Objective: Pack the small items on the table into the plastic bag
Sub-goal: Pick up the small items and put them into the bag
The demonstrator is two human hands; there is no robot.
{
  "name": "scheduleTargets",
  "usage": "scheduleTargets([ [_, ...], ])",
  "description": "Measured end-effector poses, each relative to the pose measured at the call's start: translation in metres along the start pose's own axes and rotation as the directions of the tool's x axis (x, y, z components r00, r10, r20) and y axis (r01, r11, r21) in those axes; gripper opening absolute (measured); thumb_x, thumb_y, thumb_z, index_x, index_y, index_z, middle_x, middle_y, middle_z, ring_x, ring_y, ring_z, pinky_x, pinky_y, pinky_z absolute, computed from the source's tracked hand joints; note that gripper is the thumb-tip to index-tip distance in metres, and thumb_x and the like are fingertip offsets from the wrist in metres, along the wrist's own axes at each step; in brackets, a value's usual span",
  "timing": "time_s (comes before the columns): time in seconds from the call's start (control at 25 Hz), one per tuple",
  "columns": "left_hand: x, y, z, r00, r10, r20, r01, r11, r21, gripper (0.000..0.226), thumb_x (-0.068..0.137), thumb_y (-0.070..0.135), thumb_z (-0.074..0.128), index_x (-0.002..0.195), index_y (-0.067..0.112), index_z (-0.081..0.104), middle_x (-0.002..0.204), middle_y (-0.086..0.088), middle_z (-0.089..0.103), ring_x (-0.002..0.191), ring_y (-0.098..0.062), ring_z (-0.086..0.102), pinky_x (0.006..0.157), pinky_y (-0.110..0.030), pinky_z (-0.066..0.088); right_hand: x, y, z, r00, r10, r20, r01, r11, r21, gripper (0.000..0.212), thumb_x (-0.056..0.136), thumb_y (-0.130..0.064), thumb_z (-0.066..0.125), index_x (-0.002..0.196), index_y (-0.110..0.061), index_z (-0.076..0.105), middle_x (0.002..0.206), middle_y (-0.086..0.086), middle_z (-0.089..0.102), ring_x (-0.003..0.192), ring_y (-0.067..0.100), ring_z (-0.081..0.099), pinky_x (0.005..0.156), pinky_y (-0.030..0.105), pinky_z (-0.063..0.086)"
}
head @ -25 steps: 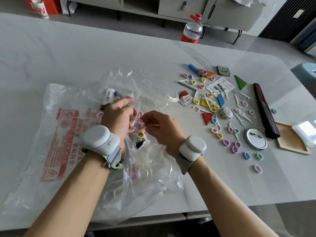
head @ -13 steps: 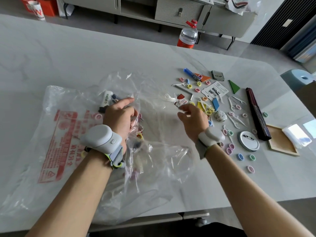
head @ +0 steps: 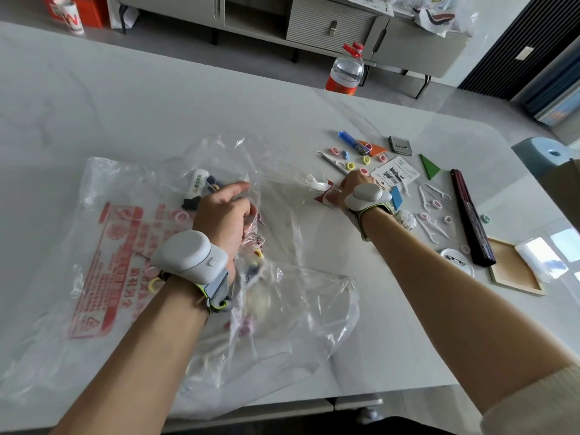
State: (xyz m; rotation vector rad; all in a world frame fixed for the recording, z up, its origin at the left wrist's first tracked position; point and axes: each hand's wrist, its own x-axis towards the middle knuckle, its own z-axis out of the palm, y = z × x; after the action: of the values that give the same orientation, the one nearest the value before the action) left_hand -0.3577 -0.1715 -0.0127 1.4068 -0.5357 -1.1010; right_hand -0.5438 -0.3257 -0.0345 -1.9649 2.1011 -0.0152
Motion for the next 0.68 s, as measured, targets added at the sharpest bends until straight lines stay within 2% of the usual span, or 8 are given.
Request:
scheduleTargets([
  [0.16,-0.0011,0.0014,-0.0002,1.0,0.007,-0.01,-0.007,1.0,0.007,0.046,0.079,-0.009,0.043,0.115,0.008,0.066,0.041,0.008,0.05,0.056,-0.022,0.04,0.038,-0.016,0.026,0.0067,0.0012,0.0043,0.998,-0.03,0.063,0.026,0.998,0.064,0.04,0.07,-0.035,0.071,0.096,-0.008,0.059,0.097,0.011,0.06,0.08,0.023,0.049,0.071,0.03,0.043],
  [0.24,-0.0009,0.0018,-0.0001,1.0,0.008,-0.004,-0.007,1.0,0.02,0.045,0.08,-0.009,0.043,0.115,0.009,0.065,0.04,0.009,0.05,0.049,-0.017,0.039,0.037,-0.015,0.027,0.0031,0.0032,0.0029,0.998,-0.063,0.022,0.061,0.996,0.063,0.038,0.074,-0.032,0.069,0.1,-0.006,0.062,0.095,0.009,0.059,0.083,0.024,0.055,0.078,0.033,0.05],
  [0.4,-0.0019,0.0029,-0.0014,1.0,0.0,0.013,0.0,0.999,0.033,0.044,0.081,-0.009,0.043,0.114,0.01,0.064,0.04,0.009,0.051,0.034,-0.005,0.033,0.037,-0.015,0.026,-0.0011,0.0066,0.0023,0.994,-0.105,-0.025,0.107,0.988,0.114,0.024,0.075,-0.017,0.073,0.096,-0.008,0.065,0.092,0.005,0.054,0.08,0.022,0.051,0.068,0.027,0.043],
  [0.52,-0.0032,0.0031,-0.0006,1.0,-0.007,-0.004,0.007,0.999,0.033,0.045,0.08,-0.009,0.045,0.115,0.011,0.065,0.042,0.009,0.052,0.034,-0.005,0.032,0.037,-0.015,0.026,-0.0001,0.007,0.0032,0.993,-0.116,-0.033,0.12,0.979,0.164,0.033,0.067,-0.019,0.075,0.097,-0.016,0.06,0.097,0.006,0.059,0.083,0.026,0.058,0.073,0.032,0.052],
  [0.6,-0.0036,0.004,-0.0003,1.0,-0.01,-0.012,0.011,0.999,0.032,0.045,0.08,-0.008,0.045,0.115,0.011,0.065,0.042,0.009,0.052,0.034,-0.005,0.033,0.037,-0.015,0.027,0.0031,0.0069,0.0036,0.994,-0.11,0.019,0.108,0.988,0.114,0.027,0.067,-0.025,0.077,0.087,-0.021,0.06,0.092,0.003,0.061,0.083,0.024,0.061,0.079,0.035,0.055],
  [0.68,-0.004,0.0051,-0.0001,1.0,-0.012,-0.015,0.013,0.999,0.034,0.045,0.08,-0.009,0.045,0.115,0.01,0.065,0.041,0.009,0.052,0.034,-0.005,0.033,0.037,-0.015,0.027,0.0046,0.0052,0.0024,0.991,-0.118,0.065,0.112,0.99,0.084,0.016,0.066,-0.026,0.078,0.072,-0.022,0.064,0.08,0.0,0.063,0.075,0.019,0.059,0.074,0.03,0.053],
])
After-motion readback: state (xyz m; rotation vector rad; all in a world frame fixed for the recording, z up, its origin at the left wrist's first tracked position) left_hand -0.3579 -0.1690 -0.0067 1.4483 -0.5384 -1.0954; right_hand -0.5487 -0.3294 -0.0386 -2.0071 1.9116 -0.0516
